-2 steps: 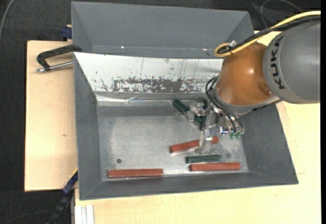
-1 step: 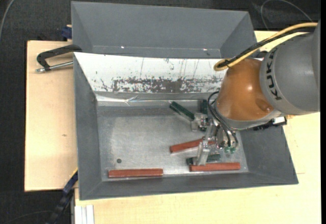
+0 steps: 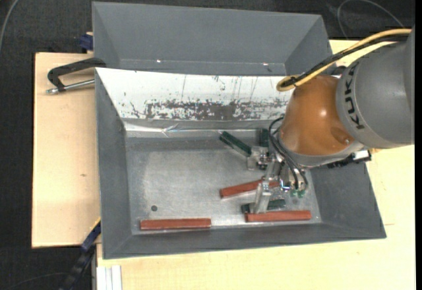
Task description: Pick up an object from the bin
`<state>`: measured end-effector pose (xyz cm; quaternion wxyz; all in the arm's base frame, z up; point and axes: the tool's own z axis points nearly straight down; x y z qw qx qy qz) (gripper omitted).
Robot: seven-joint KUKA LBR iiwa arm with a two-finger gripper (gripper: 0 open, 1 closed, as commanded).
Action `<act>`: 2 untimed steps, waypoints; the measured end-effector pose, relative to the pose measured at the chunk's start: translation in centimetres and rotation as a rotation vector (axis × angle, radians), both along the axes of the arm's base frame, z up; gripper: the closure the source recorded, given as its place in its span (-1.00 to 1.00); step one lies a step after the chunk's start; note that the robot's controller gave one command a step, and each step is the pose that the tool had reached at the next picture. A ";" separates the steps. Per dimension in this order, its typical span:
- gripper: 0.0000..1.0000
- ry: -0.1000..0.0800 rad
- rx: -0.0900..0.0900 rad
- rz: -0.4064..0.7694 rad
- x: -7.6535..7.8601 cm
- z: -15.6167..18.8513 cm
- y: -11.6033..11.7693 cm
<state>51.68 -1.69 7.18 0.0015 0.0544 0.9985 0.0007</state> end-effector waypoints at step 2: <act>1.00 -0.010 -0.001 0.001 0.4 7.5 0.0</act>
Offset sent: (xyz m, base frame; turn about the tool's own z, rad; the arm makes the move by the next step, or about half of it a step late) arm 0.0000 0.0000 0.0000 0.0000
